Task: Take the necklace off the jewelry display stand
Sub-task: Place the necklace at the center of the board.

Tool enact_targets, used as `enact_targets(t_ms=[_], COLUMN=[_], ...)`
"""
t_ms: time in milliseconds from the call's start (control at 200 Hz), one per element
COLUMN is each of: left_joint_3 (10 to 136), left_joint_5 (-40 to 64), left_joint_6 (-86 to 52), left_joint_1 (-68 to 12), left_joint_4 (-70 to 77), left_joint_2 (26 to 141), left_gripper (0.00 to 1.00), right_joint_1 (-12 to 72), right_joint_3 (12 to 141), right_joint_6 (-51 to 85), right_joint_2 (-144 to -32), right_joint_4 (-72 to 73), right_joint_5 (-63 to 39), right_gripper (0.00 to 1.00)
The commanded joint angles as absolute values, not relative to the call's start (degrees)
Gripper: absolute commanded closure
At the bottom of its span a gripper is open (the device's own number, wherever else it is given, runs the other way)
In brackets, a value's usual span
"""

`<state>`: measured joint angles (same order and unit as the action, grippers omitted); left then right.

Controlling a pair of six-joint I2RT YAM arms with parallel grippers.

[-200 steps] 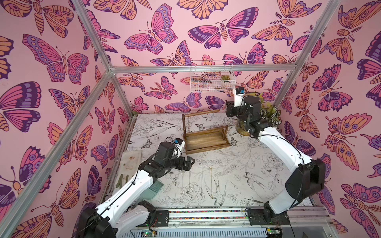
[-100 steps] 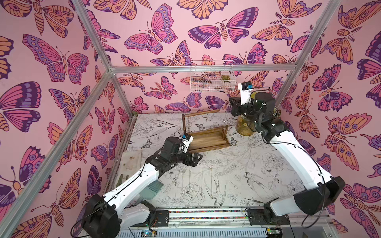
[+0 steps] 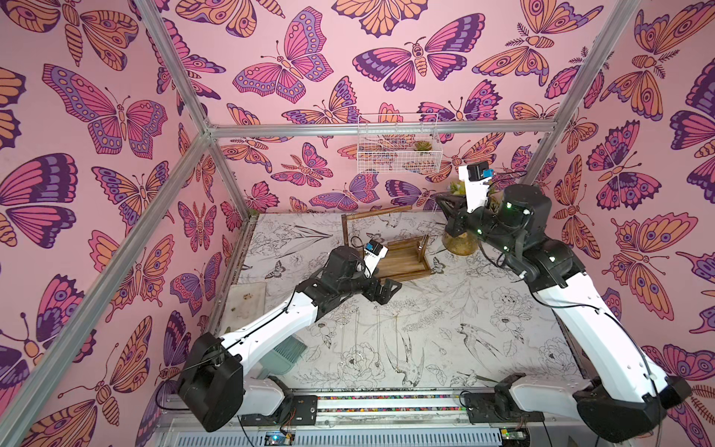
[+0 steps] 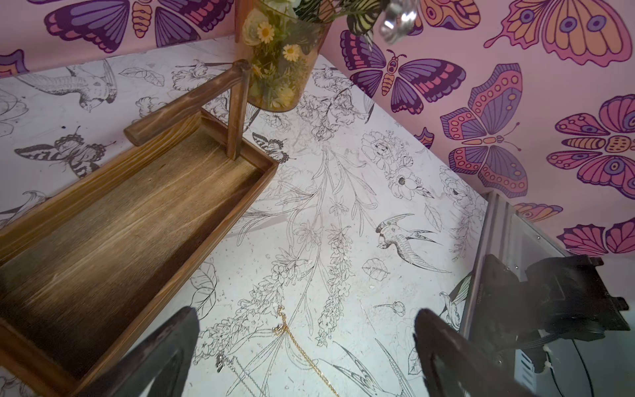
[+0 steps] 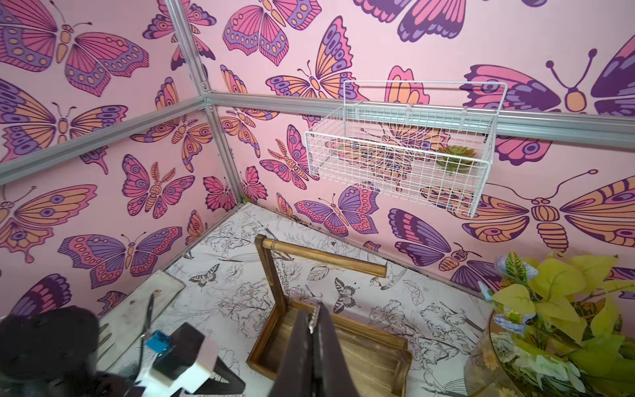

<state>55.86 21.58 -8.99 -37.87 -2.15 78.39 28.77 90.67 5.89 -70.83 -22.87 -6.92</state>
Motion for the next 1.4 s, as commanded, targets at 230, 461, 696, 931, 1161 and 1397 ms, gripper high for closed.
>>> enact_targets(t_ms=[230, 461, 696, 931, 1161, 1397], left_joint_3=[58.65, 59.04, 60.83, 64.45, 65.74, 65.83], left_joint_5=[28.28, 30.44, 29.68, 30.36, 31.03, 30.07], left_joint_6=[-2.57, 0.88, 3.29, 4.56, 4.66, 4.13], left_joint_1=[-41.97, -45.31, -47.53, -49.27, -51.05, -52.01], left_joint_4=[9.28, 13.18, 14.65, 14.86, 14.8, 14.71], left_joint_2=[82.12, 83.56, 84.93, 87.25, 88.32, 88.33], left_gripper=[0.01, 0.02, 0.03, 0.08, 0.17, 0.41], right_joint_1=[32.75, 33.79, 35.91, 36.39, 36.45, 36.39], right_joint_3=[89.3, 88.25, 87.05, 85.46, 84.4, 84.64], right_joint_6=[7.65, 8.71, 10.6, 10.77, 10.62, 10.11], right_joint_2=[-63.85, -60.24, -57.69, -56.34, -55.59, -55.63], right_joint_4=[-31.79, -35.13, -36.56, -36.77, -36.31, -35.84], right_joint_5=[-8.13, -8.19, -7.96, -7.12, -6.11, -5.21], right_gripper=[1.0, 1.0, 1.0, 1.0, 1.0, 1.0])
